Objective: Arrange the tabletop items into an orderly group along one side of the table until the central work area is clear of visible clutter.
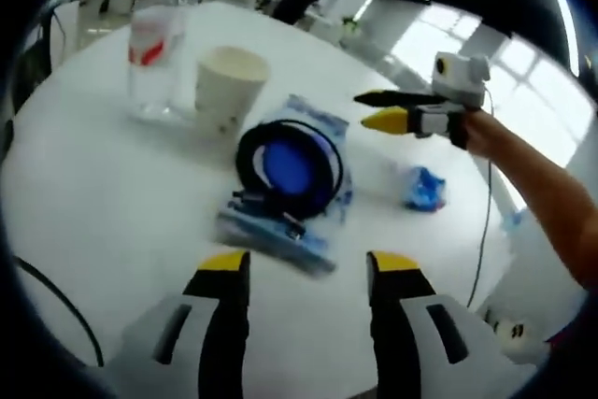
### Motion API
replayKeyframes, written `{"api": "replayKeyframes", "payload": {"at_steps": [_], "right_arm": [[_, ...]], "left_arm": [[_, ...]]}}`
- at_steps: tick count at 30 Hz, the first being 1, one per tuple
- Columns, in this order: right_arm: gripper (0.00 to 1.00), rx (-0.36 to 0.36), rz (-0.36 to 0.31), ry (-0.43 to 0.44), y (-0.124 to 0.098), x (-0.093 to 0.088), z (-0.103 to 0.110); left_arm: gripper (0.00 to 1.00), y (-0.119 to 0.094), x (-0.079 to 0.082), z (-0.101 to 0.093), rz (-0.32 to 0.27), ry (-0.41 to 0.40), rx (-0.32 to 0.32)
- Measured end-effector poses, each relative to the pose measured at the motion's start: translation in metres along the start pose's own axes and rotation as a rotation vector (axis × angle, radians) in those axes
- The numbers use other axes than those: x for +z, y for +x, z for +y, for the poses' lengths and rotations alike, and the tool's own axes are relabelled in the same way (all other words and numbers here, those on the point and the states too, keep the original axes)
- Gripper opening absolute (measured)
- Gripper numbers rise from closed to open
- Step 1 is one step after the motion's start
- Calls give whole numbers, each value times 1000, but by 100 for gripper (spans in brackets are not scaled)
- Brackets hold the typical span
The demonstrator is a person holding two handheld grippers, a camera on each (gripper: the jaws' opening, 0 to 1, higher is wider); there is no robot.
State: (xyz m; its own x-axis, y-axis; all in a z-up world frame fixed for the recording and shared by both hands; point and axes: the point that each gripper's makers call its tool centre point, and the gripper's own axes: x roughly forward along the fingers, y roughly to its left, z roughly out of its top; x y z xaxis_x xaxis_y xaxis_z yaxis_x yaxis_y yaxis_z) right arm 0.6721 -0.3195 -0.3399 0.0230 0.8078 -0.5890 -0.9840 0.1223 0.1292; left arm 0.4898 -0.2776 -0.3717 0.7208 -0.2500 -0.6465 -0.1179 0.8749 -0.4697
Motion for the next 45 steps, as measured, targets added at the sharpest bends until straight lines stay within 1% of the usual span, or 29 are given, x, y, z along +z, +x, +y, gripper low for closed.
{"api": "replayKeyframes", "payload": {"at_steps": [4, 6, 10, 12, 17, 22, 26, 30, 32, 36, 38, 39, 41, 45], "right_arm": [[60, 19, 1, -2, 5, 0, 1], [59, 23, 3, -3, 8, 0, 1], [55, 29, 6, -2, 11, 0, -1], [53, 31, 1, 3, 13, 0, -3], [47, 29, -1, 19, 19, -1, -7], [37, 21, 14, 30, 31, -4, -13], [24, 16, 17, 16, 39, -4, -15], [25, 3, 20, 23, 46, -4, -20], [23, -2, 44, 32, 50, -9, -22], [15, 7, 79, 37, 52, -18, -19], [11, 0, 86, 39, 51, -20, -22], [8, -6, 88, 53, 50, -21, -24], [5, 9, 80, 72, 50, -20, -22], [4, 4, 88, 79, 49, -22, -21]], "left_arm": [[41, 7, 0, 2, 6, -29, 5], [41, 9, 1, 4, 6, -34, 12], [40, 13, -1, 6, 6, -69, 19], [40, 15, -2, 8, 10, -65, 27], [34, 18, -1, 9, 6, -73, 31], [30, 19, 0, 11, 2, -75, 38], [29, 19, 2, 13, -4, -89, 40], [29, 20, 3, 14, -3, -84, 44], [28, 21, 3, 14, -3, -82, 46], [27, 21, 4, 15, -2, -83, 48], [27, 22, 5, 16, -2, -82, 48], [26, 22, 5, 16, -2, -81, 49], [25, 23, 6, 17, 0, -81, 52], [21, 24, 6, 20, 10, -85, 60]]}}
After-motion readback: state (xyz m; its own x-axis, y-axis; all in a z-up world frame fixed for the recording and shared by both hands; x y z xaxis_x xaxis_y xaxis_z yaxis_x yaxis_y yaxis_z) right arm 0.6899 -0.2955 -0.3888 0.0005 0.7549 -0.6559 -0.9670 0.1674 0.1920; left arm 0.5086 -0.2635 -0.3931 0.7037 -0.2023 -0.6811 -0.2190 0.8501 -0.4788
